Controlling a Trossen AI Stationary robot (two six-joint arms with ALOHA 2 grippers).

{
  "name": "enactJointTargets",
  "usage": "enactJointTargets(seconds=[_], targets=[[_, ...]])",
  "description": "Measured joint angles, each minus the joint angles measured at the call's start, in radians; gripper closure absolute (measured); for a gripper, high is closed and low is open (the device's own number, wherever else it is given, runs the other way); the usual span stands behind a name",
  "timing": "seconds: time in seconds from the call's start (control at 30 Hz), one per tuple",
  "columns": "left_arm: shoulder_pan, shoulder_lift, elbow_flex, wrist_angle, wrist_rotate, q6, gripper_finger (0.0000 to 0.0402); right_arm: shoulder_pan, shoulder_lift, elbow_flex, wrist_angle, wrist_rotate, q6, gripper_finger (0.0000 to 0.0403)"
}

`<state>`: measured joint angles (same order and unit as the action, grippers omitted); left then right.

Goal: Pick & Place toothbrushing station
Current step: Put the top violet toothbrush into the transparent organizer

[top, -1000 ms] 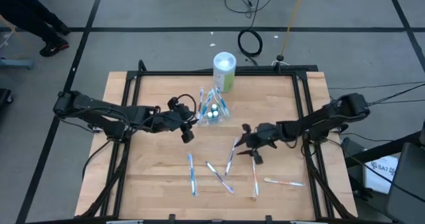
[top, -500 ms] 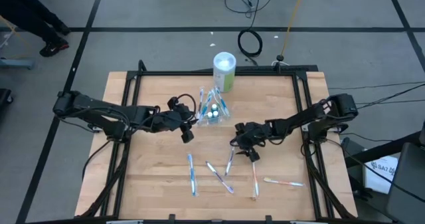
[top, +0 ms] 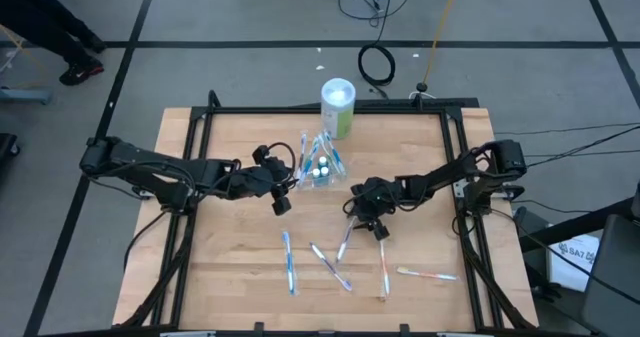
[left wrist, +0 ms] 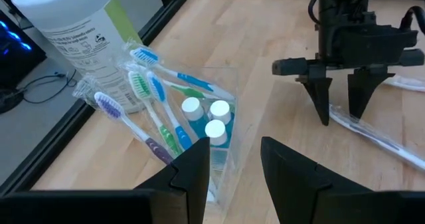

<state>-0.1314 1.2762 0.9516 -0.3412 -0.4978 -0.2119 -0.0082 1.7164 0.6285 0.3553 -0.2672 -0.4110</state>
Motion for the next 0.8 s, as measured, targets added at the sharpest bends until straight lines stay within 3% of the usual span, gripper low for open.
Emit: enactJointTargets(seconds=[0.3, 0.8], targets=[[0.0, 0.0, 0.0, 0.0, 0.001, 0.0, 0.0261, 0.009, -0.003, 0.0, -0.031, -0.002, 0.077, 0.0281], [0.0, 0.0, 0.0, 0.001, 0.002, -0.048, 0.0261, 0.039, -0.018, -0.002, -0.028, 0.008, -0.139, 0.0392]])
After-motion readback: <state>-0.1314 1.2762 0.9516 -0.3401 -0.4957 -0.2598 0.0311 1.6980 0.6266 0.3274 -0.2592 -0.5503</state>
